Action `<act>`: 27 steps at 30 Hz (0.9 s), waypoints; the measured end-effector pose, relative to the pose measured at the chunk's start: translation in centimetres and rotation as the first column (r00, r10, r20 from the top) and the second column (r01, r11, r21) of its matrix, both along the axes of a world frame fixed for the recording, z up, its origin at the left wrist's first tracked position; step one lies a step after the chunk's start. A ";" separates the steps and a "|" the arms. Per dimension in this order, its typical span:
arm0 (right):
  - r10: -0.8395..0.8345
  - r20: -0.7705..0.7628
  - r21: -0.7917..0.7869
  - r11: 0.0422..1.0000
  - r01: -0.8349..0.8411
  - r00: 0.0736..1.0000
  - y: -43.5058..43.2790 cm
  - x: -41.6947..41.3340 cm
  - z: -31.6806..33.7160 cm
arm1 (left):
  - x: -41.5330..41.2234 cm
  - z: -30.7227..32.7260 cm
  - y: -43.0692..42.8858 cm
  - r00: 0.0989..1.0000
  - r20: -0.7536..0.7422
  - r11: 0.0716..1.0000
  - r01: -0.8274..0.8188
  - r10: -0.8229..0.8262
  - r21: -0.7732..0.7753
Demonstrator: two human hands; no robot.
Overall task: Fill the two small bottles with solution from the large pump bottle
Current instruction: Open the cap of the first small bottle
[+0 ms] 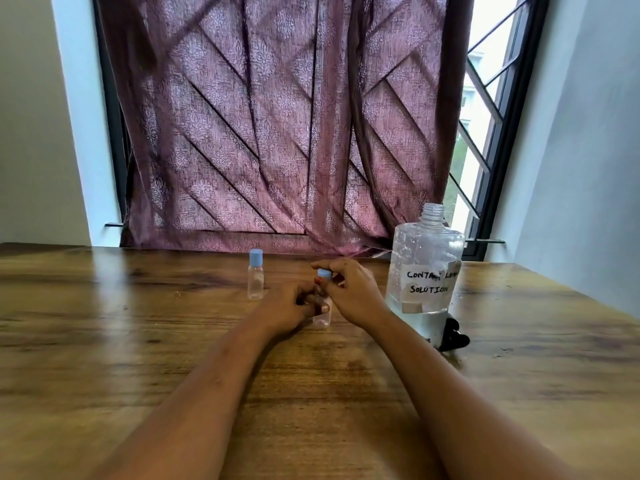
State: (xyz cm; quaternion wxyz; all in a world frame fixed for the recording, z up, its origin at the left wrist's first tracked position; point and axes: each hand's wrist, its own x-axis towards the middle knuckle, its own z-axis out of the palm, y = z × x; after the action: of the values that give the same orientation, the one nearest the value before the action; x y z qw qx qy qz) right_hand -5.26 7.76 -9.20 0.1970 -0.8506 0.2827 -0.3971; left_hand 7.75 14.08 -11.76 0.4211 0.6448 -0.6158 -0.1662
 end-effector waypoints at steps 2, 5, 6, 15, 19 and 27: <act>0.084 -0.021 0.086 0.993 -0.082 0.996 -0.1 -0.3 0.4 | 0.0 0.0 0.1 1.000 -0.010 1.000 0.013 -0.013 -0.009; 0.160 0.001 0.235 0.959 -0.156 0.987 -0.5 -0.5 0.5 | -0.1 0.2 0.0 1.000 -0.021 1.000 0.012 -0.012 0.003; 0.162 0.016 0.263 0.951 -0.160 0.987 -0.6 -0.5 0.4 | -0.2 0.2 0.0 1.000 -0.021 1.000 0.008 -0.008 0.002; -0.017 -0.044 0.022 1.000 0.018 0.999 -0.2 0.3 0.7 | -0.2 0.2 -0.1 1.000 0.014 0.999 -0.022 0.022 0.027; 0.184 -0.052 0.190 0.967 -0.171 0.982 -0.7 -0.3 1.2 | -0.2 0.3 0.0 1.000 0.002 0.999 -0.002 0.002 0.032; -0.090 -0.108 -0.018 0.996 0.088 0.990 -0.2 0.5 0.6 | -0.4 0.3 -0.2 0.999 0.024 0.999 -0.034 0.033 0.038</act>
State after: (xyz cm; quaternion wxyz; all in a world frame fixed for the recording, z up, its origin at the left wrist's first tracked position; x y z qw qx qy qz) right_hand -4.80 7.54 -8.65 0.1576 -0.8589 0.3280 -0.3603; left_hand 7.37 13.92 -11.47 0.4041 0.6649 -0.6065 -0.1636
